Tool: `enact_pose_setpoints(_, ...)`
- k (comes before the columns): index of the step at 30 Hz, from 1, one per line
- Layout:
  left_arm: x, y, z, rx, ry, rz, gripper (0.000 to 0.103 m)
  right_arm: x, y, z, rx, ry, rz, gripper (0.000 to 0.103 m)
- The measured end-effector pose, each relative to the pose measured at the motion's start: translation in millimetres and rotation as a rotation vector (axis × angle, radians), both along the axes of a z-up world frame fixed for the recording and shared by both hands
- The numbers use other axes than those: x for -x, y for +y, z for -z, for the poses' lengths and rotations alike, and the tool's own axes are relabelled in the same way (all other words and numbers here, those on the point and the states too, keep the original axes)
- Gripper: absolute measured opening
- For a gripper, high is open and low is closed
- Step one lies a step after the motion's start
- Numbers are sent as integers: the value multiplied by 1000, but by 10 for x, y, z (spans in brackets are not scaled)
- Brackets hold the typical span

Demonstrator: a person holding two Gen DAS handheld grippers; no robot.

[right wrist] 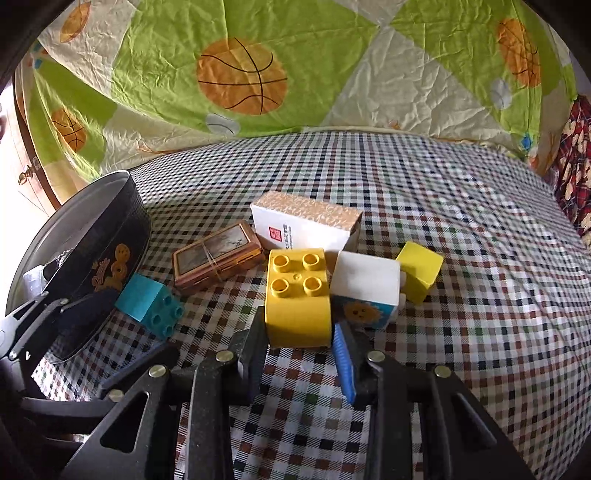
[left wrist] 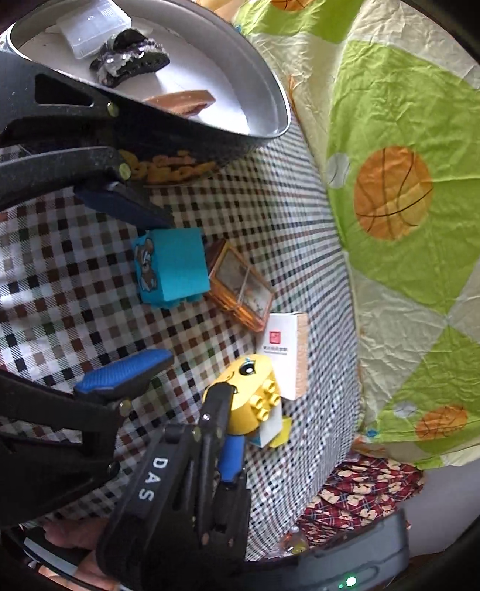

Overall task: Organize rigid objects
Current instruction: 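Grasp the teal Lego block with left tool while right tool grasps the yellow Lego block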

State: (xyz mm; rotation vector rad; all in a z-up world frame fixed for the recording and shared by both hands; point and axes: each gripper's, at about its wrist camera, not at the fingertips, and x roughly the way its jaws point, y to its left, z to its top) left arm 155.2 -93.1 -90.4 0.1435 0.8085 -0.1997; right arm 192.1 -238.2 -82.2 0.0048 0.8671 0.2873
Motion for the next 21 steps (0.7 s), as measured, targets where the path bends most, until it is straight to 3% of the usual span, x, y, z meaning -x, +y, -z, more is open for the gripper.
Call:
enact_pose_setpoints(4, -83, 13, 12, 26, 14, 1, 66, 17, 27, -10, 13, -5, -8, 35)
enact_pose_setpoints(7, -131, 38, 32, 39, 28, -20, 57, -3, -4, 7, -4, 10, -4, 35)
enact_pose_setpoints(9, -142, 89, 29, 48, 26, -49, 42, 3, -23, 7, -11, 7, 0, 35)
enact_pose_setpoints(21, -53, 150, -88, 66, -76, -72, 42, 127, 8, -127, 11, -88, -16, 34)
